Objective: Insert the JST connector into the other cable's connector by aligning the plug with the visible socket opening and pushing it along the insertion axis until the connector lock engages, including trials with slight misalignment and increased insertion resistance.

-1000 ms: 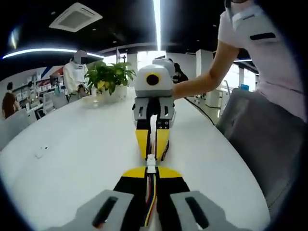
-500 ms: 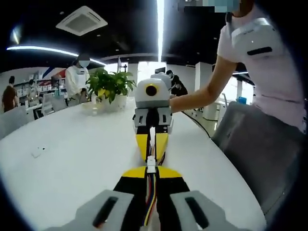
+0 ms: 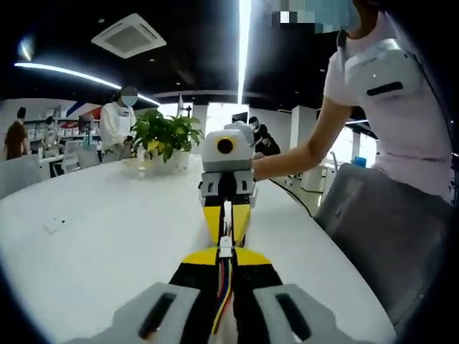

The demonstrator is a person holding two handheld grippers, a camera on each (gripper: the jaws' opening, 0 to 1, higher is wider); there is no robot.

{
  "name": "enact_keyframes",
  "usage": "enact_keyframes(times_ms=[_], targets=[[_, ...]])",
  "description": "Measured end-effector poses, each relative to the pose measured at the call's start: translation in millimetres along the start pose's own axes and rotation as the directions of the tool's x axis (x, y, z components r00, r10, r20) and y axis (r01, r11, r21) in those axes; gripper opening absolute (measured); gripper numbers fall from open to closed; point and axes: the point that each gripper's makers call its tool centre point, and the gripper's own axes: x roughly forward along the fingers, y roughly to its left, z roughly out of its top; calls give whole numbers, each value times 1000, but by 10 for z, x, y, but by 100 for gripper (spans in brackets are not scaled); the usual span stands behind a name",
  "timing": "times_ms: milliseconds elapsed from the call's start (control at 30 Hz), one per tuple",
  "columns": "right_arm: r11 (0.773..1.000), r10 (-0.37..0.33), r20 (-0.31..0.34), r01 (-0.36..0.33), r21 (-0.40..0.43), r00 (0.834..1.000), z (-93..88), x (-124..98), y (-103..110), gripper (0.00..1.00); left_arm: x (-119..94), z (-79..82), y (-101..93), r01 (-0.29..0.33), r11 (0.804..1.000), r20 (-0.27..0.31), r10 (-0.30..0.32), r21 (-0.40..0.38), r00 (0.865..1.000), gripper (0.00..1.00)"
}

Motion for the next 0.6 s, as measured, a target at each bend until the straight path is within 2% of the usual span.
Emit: enact_keyframes(times_ms=[333, 433, 533, 567, 600], targets=[[1000, 2, 12, -2, 1, 1000, -53, 41, -73, 2, -12, -56, 49, -13, 1000, 13, 14, -9, 1000, 0], [1000, -3, 35, 3, 1, 999, -66, 36, -137, 2, -18, -69, 101, -27, 1000, 31, 28, -11, 999, 0], [1000, -6, 55, 6, -4, 998, -98, 34, -185, 2, -11, -89, 129, -30, 999, 38, 29, 24, 999, 0], [1000, -11, 67, 11, -7, 998, -107, 35, -207, 2, -12, -110, 152, -32, 999, 40, 31, 19, 999, 0], [1000, -12, 70, 12, -8, 997, -123, 37, -221, 2, -9, -130, 171, -31, 999, 48, 31, -18, 998, 0]])
